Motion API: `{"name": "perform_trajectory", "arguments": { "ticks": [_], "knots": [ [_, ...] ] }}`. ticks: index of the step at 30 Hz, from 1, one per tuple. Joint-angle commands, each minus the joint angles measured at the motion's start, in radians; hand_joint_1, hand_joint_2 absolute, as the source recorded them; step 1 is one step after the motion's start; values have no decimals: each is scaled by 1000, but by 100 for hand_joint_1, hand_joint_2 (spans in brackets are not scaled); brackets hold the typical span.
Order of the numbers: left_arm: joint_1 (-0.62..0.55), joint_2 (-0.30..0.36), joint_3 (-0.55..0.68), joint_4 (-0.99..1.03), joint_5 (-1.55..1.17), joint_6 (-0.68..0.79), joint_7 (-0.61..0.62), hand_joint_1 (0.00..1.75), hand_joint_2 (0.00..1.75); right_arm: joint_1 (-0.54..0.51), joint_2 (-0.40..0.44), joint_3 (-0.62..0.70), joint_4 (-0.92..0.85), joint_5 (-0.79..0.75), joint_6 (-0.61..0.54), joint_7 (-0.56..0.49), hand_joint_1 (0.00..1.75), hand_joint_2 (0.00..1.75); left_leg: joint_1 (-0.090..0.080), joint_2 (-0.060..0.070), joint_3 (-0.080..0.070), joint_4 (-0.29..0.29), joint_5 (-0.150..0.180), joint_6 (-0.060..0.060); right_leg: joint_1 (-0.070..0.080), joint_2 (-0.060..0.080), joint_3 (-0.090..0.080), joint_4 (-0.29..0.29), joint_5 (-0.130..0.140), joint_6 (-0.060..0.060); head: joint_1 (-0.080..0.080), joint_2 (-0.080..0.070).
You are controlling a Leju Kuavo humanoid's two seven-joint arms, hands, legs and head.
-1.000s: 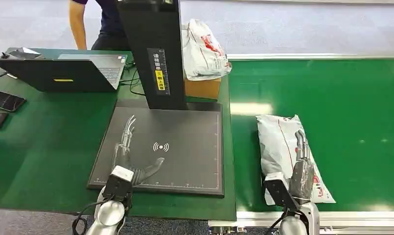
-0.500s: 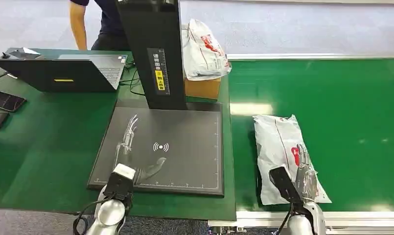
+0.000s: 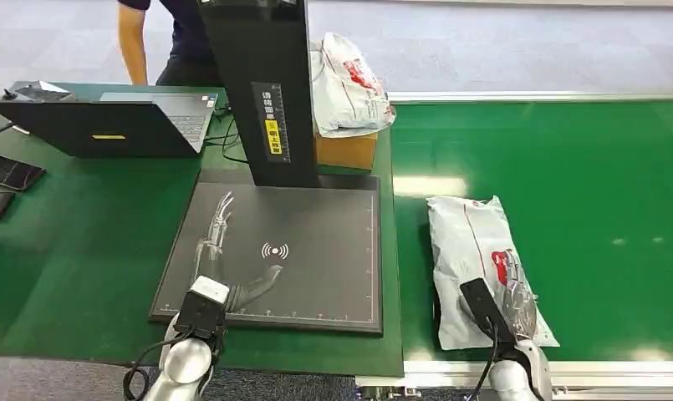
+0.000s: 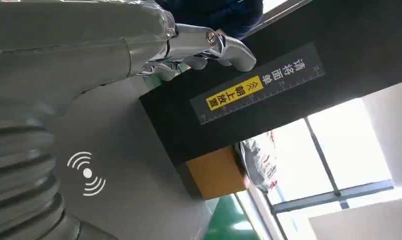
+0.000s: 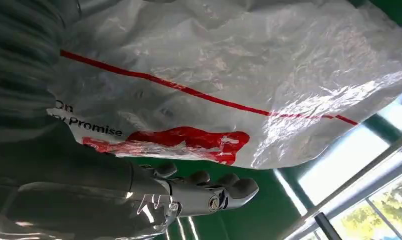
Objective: Moved the parcel from conveyor to table for the left to box.
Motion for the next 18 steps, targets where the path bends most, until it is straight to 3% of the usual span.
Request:
{"name": "perform_trajectory", "arguments": {
  "ticks": [1, 7, 18],
  "knots": [
    [-14, 4, 16, 3, -4, -7, 12, 0, 175, -45, -10, -23, 122, 28, 60, 38, 0, 175, 0, 0, 1, 0, 0, -1, 0, 0, 2, -1, 0, -1, 0, 0],
    [-10, 5, 20, -26, -16, -20, 46, 0, 175, -154, -11, 1, 381, 114, 129, 87, 0, 175, 1, 3, 5, -2, 0, -2, 2, 2, 5, -3, 1, -1, 0, 0],
    [-6, 14, 10, -5, -15, -16, 43, 0, 175, -143, -10, 3, 358, 130, 151, 121, 0, 175, 1, 1, 10, -1, 0, -1, 1, 1, 11, -2, 1, 0, 0, 0]
  ]
}}
